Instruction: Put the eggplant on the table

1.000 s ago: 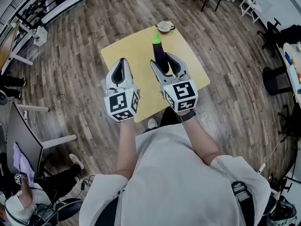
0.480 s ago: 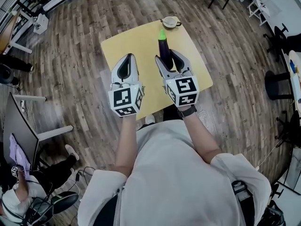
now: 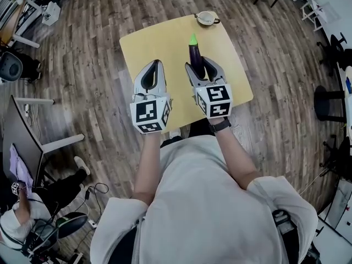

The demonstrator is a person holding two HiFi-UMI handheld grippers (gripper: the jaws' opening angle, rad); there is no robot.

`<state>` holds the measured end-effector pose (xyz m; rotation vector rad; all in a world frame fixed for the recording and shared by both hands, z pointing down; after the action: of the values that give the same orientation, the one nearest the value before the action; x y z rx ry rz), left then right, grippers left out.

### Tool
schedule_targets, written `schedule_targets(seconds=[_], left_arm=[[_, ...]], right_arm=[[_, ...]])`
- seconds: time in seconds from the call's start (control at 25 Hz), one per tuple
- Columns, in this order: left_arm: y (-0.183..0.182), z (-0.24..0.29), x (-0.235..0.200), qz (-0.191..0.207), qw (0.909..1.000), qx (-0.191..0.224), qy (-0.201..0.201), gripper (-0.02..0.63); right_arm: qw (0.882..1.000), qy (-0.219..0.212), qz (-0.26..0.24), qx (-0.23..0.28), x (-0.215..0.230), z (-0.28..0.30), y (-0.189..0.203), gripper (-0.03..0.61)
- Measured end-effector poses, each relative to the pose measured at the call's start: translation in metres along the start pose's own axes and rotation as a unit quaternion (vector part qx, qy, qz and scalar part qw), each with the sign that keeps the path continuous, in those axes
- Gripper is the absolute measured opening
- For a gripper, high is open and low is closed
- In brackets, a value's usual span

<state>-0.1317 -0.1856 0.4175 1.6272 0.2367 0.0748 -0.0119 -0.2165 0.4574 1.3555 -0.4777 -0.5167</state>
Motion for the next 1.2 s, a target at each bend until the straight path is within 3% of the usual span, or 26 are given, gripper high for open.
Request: schedule_targets(seconds=[0.36, 0.6, 0.96, 1.2], left_arm=[[0.061, 0.015, -0.012, 0.006, 0.9991, -0.042, -0.010, 0.009], [0.109, 0.018, -0.012, -0.014, 0.9977, -0.067, 0.001, 0.009], [0.162, 0.022, 0.000, -0.032, 0.9940, -0.104, 0.014, 0.009], [0.176, 0.020, -0.001, -0.026, 0.9920, -0.123, 0.013, 0.009]], right_arm=[[0.999, -0.002, 0.014, -0.046, 0.014, 0.026, 0.041, 0.209], [0.996, -0.001, 0.021, -0.091, 0.019, 0.032, 0.080, 0.209], [0.985, -0.011, 0.035, -0.168, 0.029, 0.041, 0.148, 0.207], [0.977, -0.018, 0.038, -0.210, 0.032, 0.048, 0.187, 0.209]])
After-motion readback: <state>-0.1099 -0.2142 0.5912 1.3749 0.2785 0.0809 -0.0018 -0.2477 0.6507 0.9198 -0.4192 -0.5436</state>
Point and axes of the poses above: the fingertips, and each gripper's own axes: z forward along the fingers, x to its right, y out of its underside, the point moved 2 cm from there along -z, backward along the fingers, and after that the axes turned 10 degrees about x, right-handed, at the moved point
